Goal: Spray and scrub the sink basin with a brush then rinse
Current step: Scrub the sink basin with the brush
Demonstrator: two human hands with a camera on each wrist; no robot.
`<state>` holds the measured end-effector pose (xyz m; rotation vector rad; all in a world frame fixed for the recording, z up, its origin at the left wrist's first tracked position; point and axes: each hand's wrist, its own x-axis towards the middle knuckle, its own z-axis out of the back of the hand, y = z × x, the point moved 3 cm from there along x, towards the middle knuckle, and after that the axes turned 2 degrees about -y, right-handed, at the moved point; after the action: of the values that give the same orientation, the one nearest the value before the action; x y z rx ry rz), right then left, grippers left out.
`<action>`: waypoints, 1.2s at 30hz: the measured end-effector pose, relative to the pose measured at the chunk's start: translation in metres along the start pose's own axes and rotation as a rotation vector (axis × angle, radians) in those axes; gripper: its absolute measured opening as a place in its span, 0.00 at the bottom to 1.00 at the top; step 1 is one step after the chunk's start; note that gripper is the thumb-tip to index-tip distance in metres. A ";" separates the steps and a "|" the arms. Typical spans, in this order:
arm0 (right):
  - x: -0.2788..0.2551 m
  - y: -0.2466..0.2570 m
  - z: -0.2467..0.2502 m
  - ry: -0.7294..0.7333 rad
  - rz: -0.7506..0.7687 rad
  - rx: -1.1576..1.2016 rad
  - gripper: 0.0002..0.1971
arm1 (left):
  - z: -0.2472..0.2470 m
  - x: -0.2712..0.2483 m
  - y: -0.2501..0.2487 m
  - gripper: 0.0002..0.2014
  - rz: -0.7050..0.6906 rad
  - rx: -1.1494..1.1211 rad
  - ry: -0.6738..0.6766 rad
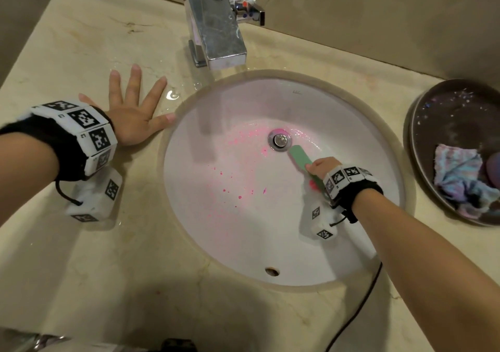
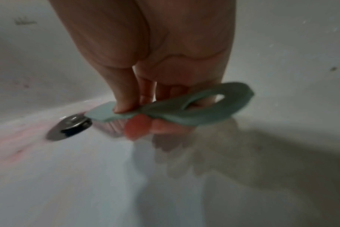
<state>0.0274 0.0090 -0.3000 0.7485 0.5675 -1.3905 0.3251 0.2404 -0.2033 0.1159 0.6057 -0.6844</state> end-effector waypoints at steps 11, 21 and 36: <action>-0.001 -0.010 0.001 0.002 -0.058 0.076 0.16 | -0.001 0.001 -0.001 0.34 0.005 -0.016 -0.037; 0.024 -0.027 0.010 -0.025 -0.115 0.218 0.26 | -0.001 0.001 -0.002 0.33 0.015 -0.013 -0.054; 0.000 -0.017 0.000 0.038 -0.051 0.189 0.19 | -0.001 0.001 0.000 0.34 0.008 -0.005 -0.032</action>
<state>0.0110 0.0089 -0.3024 0.9189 0.4917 -1.4945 0.3250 0.2401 -0.2044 0.1026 0.5761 -0.6760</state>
